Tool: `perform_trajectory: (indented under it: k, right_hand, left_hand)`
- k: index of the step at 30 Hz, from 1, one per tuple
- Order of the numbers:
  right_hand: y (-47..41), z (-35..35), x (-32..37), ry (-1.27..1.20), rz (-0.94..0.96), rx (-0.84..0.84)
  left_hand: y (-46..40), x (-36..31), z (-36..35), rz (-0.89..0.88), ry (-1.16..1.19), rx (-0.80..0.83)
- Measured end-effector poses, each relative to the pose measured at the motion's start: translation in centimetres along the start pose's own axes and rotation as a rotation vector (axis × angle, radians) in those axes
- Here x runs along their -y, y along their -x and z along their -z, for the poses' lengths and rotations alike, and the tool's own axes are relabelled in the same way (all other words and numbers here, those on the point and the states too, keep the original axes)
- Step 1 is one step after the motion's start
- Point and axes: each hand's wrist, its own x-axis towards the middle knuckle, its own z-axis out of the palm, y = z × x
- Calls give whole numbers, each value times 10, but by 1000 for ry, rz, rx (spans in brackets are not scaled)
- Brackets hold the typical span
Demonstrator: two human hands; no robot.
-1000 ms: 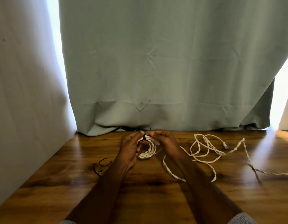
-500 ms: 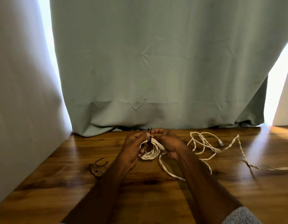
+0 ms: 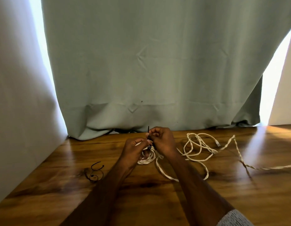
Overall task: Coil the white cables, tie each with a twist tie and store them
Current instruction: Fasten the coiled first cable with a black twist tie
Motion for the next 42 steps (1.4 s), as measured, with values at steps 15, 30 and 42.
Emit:
perform_trajectory:
  k: [15,30,42]
  right_hand:
    - [13,-21,0,171,307,-279]
    - [7,-8,10,-178,180,-247]
    - [7,1,8,-164,239,-249]
  left_hand:
    - [-1,1,-10,-47,-50,-168]
    - [-5,-9,-3,-227,-93,-164]
    - [-2,-16,-8,-157,-10,-141]
